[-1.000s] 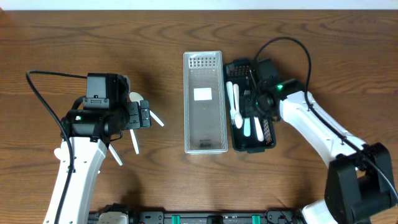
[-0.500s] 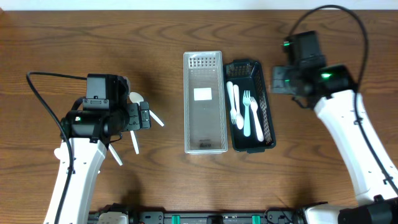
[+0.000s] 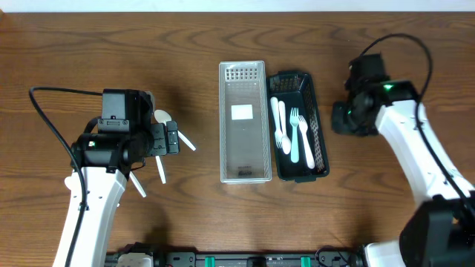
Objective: Pack container
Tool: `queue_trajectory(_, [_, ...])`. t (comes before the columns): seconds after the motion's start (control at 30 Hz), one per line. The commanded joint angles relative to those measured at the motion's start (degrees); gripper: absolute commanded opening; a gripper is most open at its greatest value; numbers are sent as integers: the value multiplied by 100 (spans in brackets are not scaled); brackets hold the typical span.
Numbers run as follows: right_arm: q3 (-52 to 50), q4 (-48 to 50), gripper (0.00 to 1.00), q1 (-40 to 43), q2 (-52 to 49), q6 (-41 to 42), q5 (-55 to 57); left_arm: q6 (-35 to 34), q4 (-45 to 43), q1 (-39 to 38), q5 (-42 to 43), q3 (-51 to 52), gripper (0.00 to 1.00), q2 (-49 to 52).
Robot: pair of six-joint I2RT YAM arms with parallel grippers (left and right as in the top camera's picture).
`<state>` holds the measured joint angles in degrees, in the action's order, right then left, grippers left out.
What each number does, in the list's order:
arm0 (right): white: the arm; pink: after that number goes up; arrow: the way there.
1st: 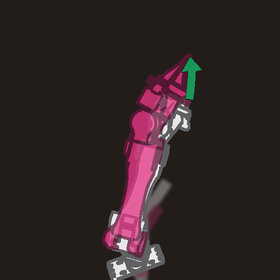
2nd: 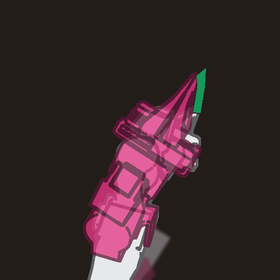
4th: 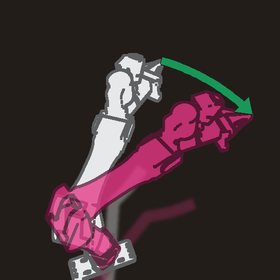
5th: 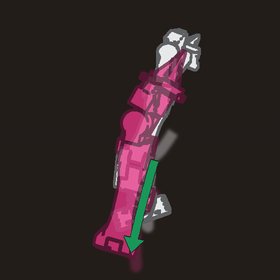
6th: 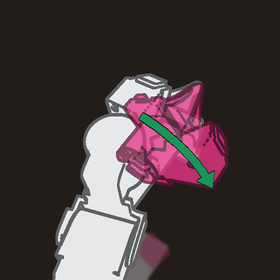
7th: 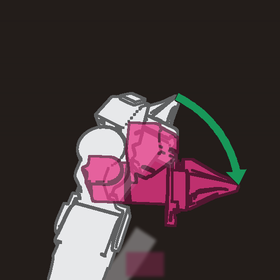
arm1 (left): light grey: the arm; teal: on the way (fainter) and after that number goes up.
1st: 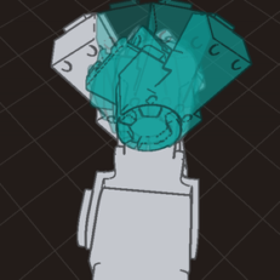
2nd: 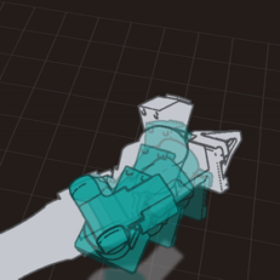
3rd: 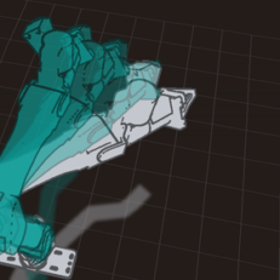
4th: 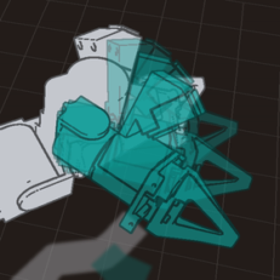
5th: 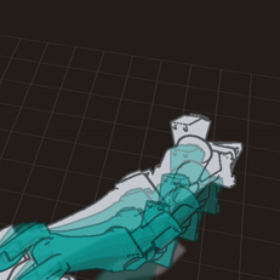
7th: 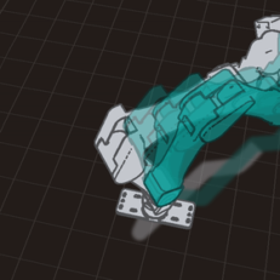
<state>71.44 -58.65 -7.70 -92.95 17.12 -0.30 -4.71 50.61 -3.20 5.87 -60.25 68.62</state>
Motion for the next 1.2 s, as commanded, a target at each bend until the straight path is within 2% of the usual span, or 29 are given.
queue_trajectory(0.0, [-273,74,20,-188,-50,-87,-212,-35,15,-2,35,-85,98,-63])
queue_trajectory(0.3, [-769,310,21,-249,-50,-76,-492,-35,17,-2,35,-85,98,-63])
queue_trajectory(0.57, [-782,516,22,-249,-50,-372,-1062,-33,17,-2,35,-85,98,-63])
queue_trajectory(0.7, [-780,616,23,-223,-50,-348,-1062,-33,15,-2,35,-85,98,-63])
queue_trajectory(0.8, [-780,726,29,-153,-50,-341,-962,-33,15,-2,37,-85,98,-63])
queue_trajectory(0.9, [-778,822,41,-13,-48,-258,-511,-33,15,-2,35,-85,98,-63])
queue_trajectory(0.97, [-769,844,53,105,-48,-256,-85,-42,0,-2,35,-87,98,-90])
queue_trajectory(1.0, [-769,857,69,197,-48,-258,232,-85,-28,-4,35,-105,98,-155])
queue_trajectory(1.03, [-769,857,76,236,-48,-260,363,-101,-33,-11,35,-127,98,-199])
queue_trajectory(1.07, [-769,857,89,313,-48,-262,570,-103,-35,-20,33,-188,98,-297])
queue_trajectory(1.13, [-769,872,99,428,-48,-260,673,-101,-33,-55,11,-352,98,-514])
queue_trajectory(1.17, [-769,909,99,476,-48,-260,656,-122,-26,-70,11,-442,98,-619])
